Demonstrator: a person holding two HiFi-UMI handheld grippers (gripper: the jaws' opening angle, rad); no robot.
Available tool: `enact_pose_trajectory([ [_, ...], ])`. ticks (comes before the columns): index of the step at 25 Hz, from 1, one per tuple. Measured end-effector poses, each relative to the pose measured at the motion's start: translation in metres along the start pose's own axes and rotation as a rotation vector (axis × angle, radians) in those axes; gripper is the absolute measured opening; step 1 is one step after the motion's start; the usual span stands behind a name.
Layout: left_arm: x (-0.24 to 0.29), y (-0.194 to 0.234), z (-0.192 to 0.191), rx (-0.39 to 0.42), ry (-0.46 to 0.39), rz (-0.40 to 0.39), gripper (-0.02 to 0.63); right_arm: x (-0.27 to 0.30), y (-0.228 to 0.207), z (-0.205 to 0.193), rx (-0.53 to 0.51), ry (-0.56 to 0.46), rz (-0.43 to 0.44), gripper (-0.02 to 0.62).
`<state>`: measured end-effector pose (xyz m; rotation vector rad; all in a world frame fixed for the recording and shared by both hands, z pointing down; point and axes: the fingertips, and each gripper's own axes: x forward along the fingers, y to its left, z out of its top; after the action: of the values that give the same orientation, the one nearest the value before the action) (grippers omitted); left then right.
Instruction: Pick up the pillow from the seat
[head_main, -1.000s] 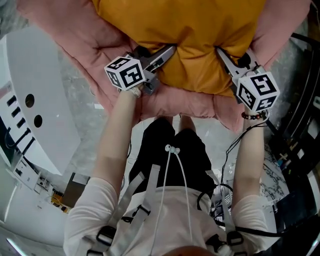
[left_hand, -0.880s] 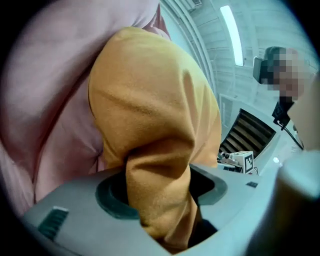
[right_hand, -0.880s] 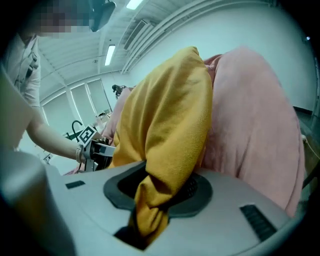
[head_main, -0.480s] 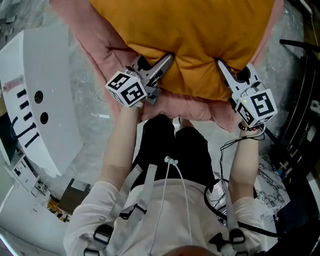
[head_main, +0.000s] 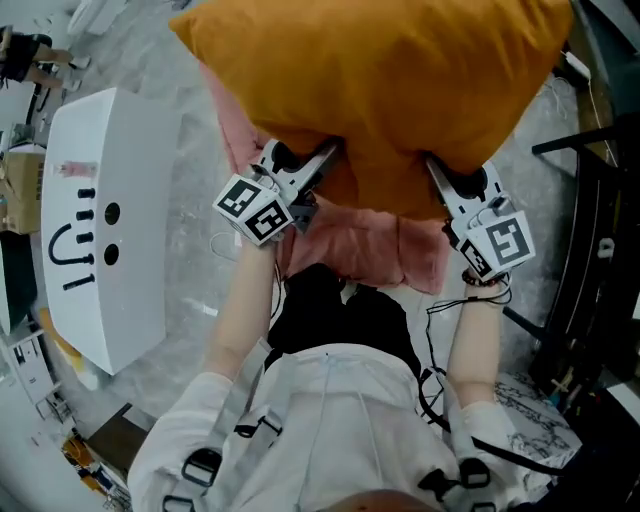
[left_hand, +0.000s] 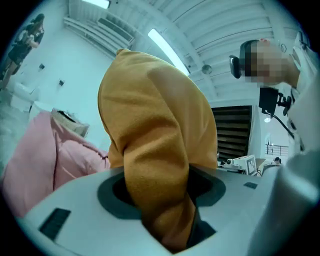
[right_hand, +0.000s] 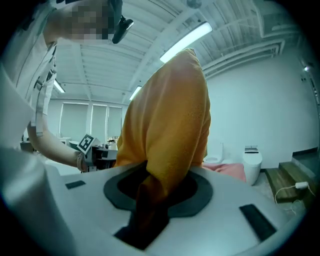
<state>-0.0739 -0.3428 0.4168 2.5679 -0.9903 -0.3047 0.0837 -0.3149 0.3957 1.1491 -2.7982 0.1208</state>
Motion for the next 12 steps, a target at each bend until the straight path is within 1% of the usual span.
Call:
enact_pose_trajectory([
  [2, -0.002, -0.027, 0.033, 0.063, -0.032, 0.001, 0.255, -0.016, 0.005, 0.034, -0.029, -0.056, 0.008, 0.13],
  [6, -0.007, -0.08, 0.084, 0.166, -0.085, 0.006, 0.255, -0.051, 0.014, 0.09, -0.086, -0.149, 0.028, 0.13],
  [12, -0.016, -0.14, 0.142, 0.288, -0.159, 0.006, 0.255, -0.085, 0.028, 0.155, -0.166, -0.266, 0.047, 0.13],
])
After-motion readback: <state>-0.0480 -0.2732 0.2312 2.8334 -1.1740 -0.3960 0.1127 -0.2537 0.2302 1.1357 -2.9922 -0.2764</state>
